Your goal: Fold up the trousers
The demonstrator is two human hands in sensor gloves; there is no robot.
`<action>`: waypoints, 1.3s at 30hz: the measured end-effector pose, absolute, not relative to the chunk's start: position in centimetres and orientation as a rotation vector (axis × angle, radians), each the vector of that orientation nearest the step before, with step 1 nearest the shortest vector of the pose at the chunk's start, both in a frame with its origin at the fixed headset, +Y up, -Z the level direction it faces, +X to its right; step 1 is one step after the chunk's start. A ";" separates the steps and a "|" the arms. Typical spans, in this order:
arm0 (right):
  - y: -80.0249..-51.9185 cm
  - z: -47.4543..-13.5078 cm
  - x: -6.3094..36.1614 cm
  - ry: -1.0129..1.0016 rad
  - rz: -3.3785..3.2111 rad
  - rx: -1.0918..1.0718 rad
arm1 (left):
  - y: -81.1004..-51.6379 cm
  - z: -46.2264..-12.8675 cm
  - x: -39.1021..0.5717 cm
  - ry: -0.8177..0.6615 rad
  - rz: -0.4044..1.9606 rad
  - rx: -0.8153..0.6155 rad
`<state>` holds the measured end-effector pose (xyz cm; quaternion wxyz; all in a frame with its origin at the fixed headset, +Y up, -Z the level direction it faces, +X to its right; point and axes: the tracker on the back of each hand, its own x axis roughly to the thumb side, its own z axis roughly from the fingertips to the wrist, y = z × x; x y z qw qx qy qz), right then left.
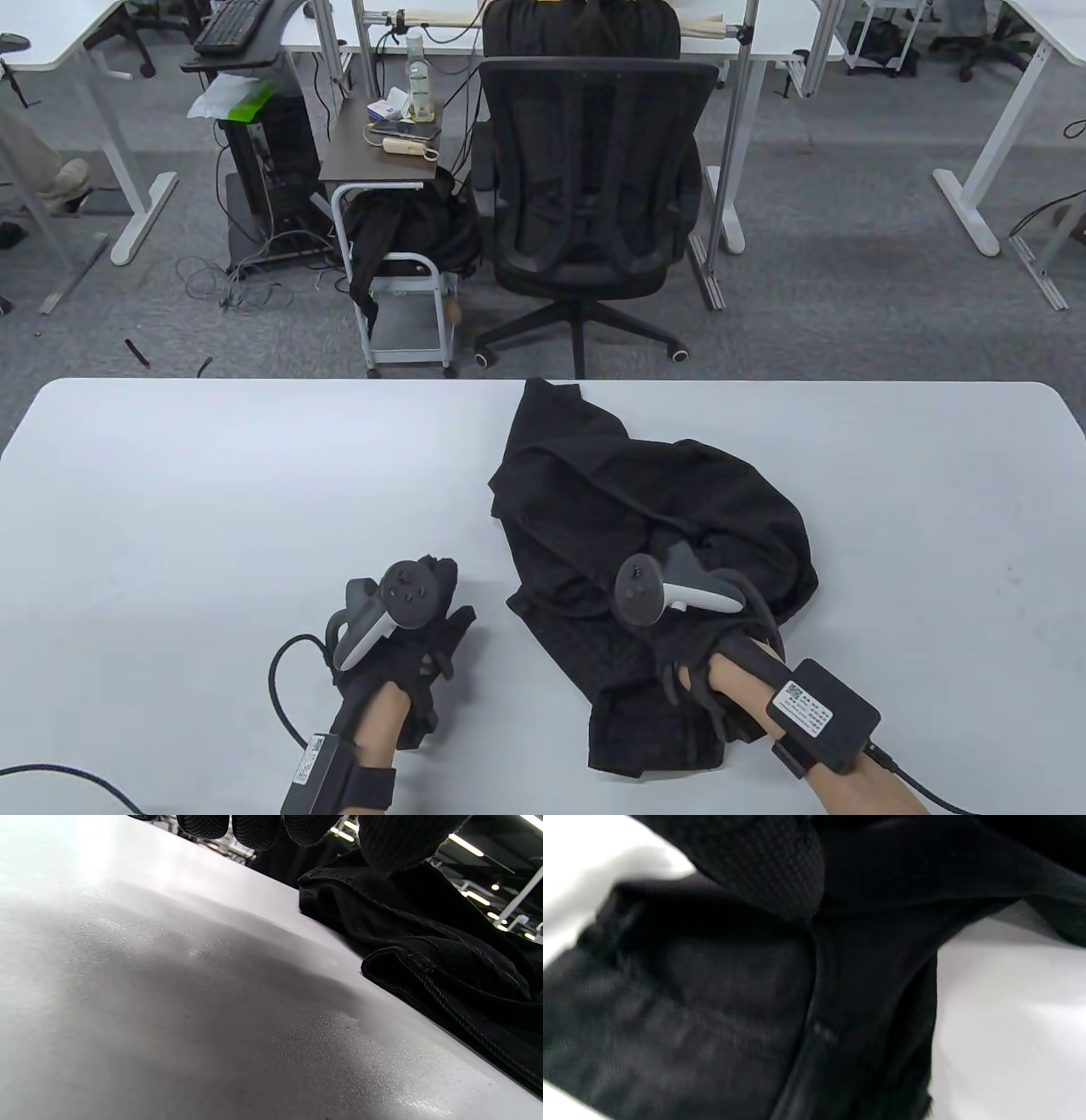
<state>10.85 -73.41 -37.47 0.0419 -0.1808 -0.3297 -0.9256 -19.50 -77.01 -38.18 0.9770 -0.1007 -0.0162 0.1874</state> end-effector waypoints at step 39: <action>-70.9 -37.1 3.7 -0.090 -3.218 -1.019 | -75.7 -38.2 -25.5 0.155 0.606 -0.064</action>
